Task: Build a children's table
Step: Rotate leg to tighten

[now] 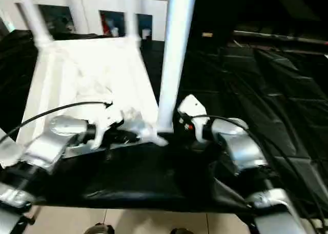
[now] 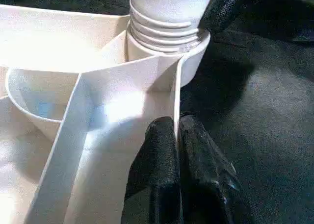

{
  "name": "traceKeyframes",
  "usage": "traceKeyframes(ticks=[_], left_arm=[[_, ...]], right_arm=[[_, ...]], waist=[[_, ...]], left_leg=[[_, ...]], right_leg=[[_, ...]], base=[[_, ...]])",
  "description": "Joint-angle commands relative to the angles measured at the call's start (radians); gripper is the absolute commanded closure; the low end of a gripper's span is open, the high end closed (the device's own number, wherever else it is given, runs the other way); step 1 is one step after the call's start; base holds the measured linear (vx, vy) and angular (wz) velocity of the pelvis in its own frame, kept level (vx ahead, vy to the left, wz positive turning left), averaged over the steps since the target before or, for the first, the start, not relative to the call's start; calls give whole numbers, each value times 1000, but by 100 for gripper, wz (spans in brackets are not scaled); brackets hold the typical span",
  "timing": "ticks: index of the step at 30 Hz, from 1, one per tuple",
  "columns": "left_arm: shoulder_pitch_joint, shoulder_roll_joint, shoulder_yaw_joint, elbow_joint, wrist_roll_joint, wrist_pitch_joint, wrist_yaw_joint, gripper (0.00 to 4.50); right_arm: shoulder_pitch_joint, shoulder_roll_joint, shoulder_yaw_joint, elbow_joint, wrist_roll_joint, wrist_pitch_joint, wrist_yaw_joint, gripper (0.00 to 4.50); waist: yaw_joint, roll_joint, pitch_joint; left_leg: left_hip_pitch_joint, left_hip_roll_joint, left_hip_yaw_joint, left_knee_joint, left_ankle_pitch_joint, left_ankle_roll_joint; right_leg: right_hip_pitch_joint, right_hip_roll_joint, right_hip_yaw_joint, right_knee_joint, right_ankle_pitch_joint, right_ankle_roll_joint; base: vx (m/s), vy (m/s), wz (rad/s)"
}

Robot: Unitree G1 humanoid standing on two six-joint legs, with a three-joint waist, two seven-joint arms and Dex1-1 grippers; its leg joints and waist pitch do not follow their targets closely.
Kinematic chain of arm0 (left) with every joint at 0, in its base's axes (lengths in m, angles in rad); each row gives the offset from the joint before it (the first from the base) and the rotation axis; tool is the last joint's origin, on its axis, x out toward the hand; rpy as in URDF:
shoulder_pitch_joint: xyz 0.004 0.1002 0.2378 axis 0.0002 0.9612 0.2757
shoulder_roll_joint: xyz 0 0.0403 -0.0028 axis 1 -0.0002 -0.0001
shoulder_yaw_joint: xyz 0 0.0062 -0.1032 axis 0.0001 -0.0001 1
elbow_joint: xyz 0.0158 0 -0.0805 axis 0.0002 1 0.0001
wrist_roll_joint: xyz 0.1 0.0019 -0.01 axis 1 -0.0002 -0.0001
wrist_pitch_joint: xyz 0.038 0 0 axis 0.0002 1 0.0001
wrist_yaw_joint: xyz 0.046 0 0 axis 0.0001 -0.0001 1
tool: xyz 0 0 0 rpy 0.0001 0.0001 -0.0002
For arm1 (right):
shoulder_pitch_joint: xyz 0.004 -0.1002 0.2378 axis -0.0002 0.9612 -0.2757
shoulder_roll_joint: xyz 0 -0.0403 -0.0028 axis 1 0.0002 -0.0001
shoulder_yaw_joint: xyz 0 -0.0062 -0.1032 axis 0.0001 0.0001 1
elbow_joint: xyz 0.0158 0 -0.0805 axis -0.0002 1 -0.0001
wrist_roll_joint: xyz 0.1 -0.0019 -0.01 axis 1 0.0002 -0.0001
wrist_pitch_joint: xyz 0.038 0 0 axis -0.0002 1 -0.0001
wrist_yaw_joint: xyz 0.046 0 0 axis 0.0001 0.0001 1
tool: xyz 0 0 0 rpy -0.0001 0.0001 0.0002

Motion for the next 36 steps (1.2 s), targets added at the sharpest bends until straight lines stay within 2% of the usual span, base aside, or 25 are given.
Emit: traceKeyframes(ticks=[1, 4, 5, 9, 10, 14, 16, 22, 24, 25, 26, 27, 30, 31, 32, 33, 34, 35, 36], left_arm=[[6, -10, -3, -33, -45, -20, -35, 450], [7, -5, -2, -34, -46, -22, -50, 450], [7, -4, -2, -34, -46, -23, -53, 450], [6, -3, -2, -36, -46, -20, -59, 450], [6, -3, -1, -37, -46, -20, -59, 450], [10, -2, -1, -38, -45, -21, -62, 450], [13, -1, -2, -39, -44, -22, -63, 450], [14, -9, -3, -29, -30, -19, -39, 450], [2, -29, 4, 0, -3, -7, 31, 450], [-11, -55, 12, 33, 22, -1, 107, 450], [-11, -55, 12, 33, 22, -1, 107, 450], [-29, -92, 12, 69, 55, 21, 199, 450], [-46, -142, 21, 100, 70, 45, 286, 450], [-57, -180, 27, 116, 75, 66, 341, 450], [-65, -209, 29, 126, 76, 78, 373, 450], [-72, -238, 29, 137, 81, 88, 413, 450], [-78, -258, 28, 145, 85, 93, 439, 450], [-82, -276, 22, 150, 90, 98, 456, 450], [-82, -276, 22, 150, 90, 98, 456, 450]], right_arm=[[7, -6, -4, -21, 16, 17, 11, 29], [12, -1, -4, -31, 15, 31, 29, 47], [14, 1, -3, -33, 13, 32, 33, 69], [14, 5, 13, -27, 14, 33, 35, 89], [13, 6, 16, -26, 14, 34, 35, 113], [7, 17, 13, -17, 17, 32, 31, 130], [5, 23, 10, -14, 17, 32, 31, 158], [16, 36, 18, -12, 16, 33, 31, 176], [21, 64, 6, 20, -1, 4, -35, 176], [8, 110, -27, 80, -29, -35, -167, 178], [8, 110, -27, 80, -29, -35, -167, 178], [-15, 176, -73, 149, -39, -28, -336, 178], [-38, 243, -118, 204, -35, -3, -487, 178], [-56, 289, -149, 246, -33, 1, -602, 178], [-67, 319, -155, 271, -43, -5, -670, 179], [-77, 349, -152, 291, -56, -13, -731, 179], [-83, 369, -147, 302, -65, -15, -762, 179], [-90, 392, -144, 311, -67, -16, -782, 179], [-90, 392, -144, 311, -67, -16, -782, 179]], waist=[[1, -6, -65], [1, -6, -64], [1, -8, -65], [2, -9, -65], [2, -8, -64], [2, -8, -65], [2, -7, -64], [2, -6, -64], [0, -6, -63], [0, -7, -63], [-5, -7, -60], [-9, -5, -60], [-18, -8, -62], [-25, -2, -58], [-27, -3, -59], [-29, -6, -62], [-30, -5, -61], [-29, -3, -60], [-32, -4, -62]], left_leg=[[17, 10, 9, -63, -237, 50], [16, 10, 9, -65, -248, 43], [17, 10, 8, -64, -250, 41], [17, 10, 9, -63, -237, 40], [17, 10, 9, -63, -235, 40], [17, 9, 9, -62, -230, 42], [17, 10, 9, -63, -232, 40], [18, 9, 9, -62, -230, 40], [17, 9, 9, -63, -235, 34], [18, 8, 8, -63, -239, 31], [16, 7, 9, -66, -258, 16], [13, 7, 6, -68, -278, -2], [14, 3, 0, -73, -310, -28], [15, 3, 2, -72, -325, -26], [21, 1, 1, -71, -345, -28], [15, 1, -1, -72, -327, -31], [15, 2, 0, -72, -324, -31], [22, 2, 1, -71, -335, -29], [17, 2, 1, -72, -330, -25]], right_leg=[[53, -24, 15, -65, -181, -214], [54, -25, 15, -67, -201, -209], [54, -26, 15, -66, -205, -209], [55, -26, 15, -64, -184, -214], [55, -26, 15, -64, -184, -214], [55, -26, 15, -63, -176, -216], [55, -26, 15, -63, -179, -215], [55, -25, 15, -62, -172, -219], [54, -26, 16, -63, -179, -217], [55, -25, 15, -64, -190, -214], [51, -27, 16, -70, -233, -204], [53, -29, 16, -70, -285, -186], [55, -30, 12, -78, -368, -152], [46, -27, 15, -83, -372, -148], [43, -26, 14, -86, -392, -144], [48, -26, 13, -83, -378, -140], [45, -26, 14, -83, -367, -141], [41, -23, 14, -85, -355, -141], [44, -23, 14, -82, -339, -143]], base=[[0, 0, 0], [0, 0, 0], [0, 0, 0], [0, 0, 0], [0, 0, 0], [0, 0, 0], [0, 0, 0], [0, 0, 0], [0, 0, 0], [0, 0, 0], [0, 0, 0], [0, 0, 0], [0, 0, 0], [0, 0, 0], [0, 0, 0], [0, 0, 0], [0, 0, 0], [0, 0, 0], [0, 0, 0]])
